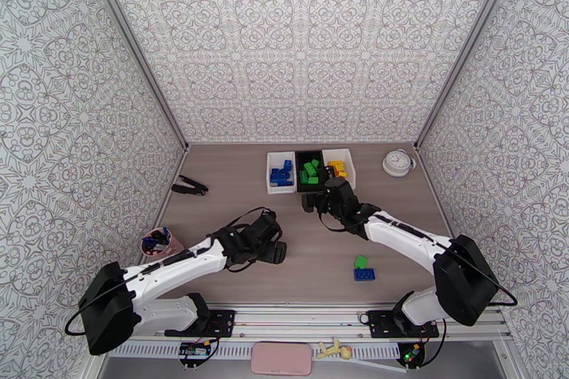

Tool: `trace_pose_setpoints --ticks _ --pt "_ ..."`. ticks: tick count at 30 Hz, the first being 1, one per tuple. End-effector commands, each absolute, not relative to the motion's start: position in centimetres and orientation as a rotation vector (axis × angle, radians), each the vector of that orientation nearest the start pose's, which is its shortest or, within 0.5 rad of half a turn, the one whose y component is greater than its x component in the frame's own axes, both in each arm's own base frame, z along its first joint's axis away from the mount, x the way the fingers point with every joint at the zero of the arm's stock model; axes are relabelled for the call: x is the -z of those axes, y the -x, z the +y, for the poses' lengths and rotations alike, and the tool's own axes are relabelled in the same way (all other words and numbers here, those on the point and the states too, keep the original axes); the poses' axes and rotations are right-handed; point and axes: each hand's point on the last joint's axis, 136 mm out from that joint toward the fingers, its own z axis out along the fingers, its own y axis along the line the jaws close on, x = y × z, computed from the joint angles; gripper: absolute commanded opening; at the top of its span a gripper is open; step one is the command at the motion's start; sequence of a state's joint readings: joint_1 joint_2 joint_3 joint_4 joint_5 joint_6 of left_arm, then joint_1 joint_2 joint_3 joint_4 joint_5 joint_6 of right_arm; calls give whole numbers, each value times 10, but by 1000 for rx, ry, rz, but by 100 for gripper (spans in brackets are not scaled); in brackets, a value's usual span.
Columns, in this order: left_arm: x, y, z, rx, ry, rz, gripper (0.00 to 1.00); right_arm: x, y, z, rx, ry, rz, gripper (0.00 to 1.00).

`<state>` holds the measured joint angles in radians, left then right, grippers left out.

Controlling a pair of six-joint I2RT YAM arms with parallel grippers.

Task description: Sort the legos into containers by color

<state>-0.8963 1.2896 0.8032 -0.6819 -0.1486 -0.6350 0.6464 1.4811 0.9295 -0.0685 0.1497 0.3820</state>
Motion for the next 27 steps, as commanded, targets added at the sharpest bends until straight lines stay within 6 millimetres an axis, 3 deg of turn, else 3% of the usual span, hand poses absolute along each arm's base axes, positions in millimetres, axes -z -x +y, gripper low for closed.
trace_pose_setpoints --ticks 1,10,21,27 --pt "-77 -193 -216 231 -311 2778 83 -161 -363 235 -414 152 2195 99" --pt "-48 -197 -214 155 -278 2877 75 -163 -365 232 -392 141 2193 99" --pt "-31 -203 -218 183 -291 2920 67 -167 -364 228 -369 144 2191 99" --pt "-32 -208 -217 177 -281 2903 50 -159 -363 225 -345 140 2211 99"
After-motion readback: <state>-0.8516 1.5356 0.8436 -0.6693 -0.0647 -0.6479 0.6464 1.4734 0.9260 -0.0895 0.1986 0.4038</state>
